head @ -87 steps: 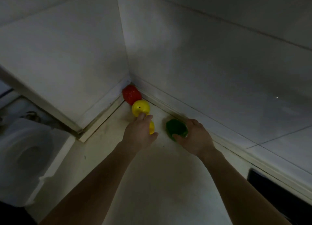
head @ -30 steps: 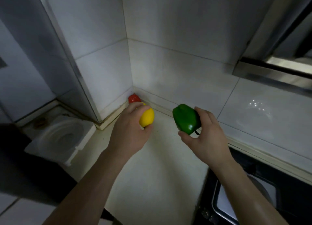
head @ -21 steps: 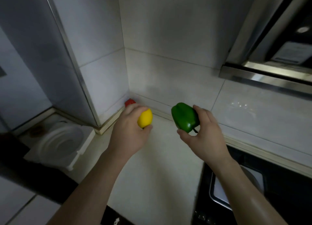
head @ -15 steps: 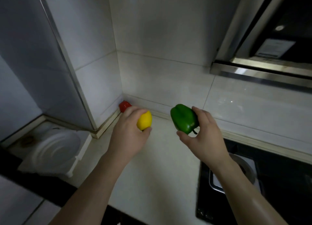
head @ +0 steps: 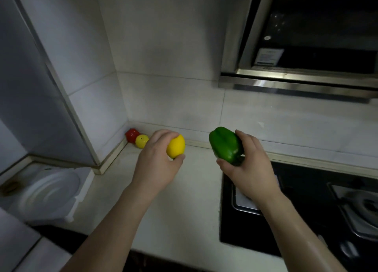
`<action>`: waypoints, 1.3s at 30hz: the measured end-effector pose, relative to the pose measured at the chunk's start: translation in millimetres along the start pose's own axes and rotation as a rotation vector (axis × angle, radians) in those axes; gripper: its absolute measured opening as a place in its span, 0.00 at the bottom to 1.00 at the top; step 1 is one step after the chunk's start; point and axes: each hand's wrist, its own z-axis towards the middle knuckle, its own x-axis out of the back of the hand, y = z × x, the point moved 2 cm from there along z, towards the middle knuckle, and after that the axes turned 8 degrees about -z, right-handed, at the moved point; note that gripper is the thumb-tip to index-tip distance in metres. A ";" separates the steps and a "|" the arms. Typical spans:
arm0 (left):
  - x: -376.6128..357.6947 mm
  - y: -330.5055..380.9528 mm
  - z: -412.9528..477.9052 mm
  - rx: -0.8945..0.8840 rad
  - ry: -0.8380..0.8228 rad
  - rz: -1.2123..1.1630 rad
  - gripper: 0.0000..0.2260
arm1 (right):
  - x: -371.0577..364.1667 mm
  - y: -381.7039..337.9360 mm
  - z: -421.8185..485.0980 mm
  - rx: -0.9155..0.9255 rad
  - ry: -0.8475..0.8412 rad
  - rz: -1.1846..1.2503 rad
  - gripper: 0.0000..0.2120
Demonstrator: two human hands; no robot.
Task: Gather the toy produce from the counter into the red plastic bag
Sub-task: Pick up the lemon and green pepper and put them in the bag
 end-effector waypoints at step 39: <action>-302.7 296.9 -18.4 -0.311 -0.486 -0.404 0.24 | 279.3 250.4 -156.6 -0.499 0.377 -0.346 0.38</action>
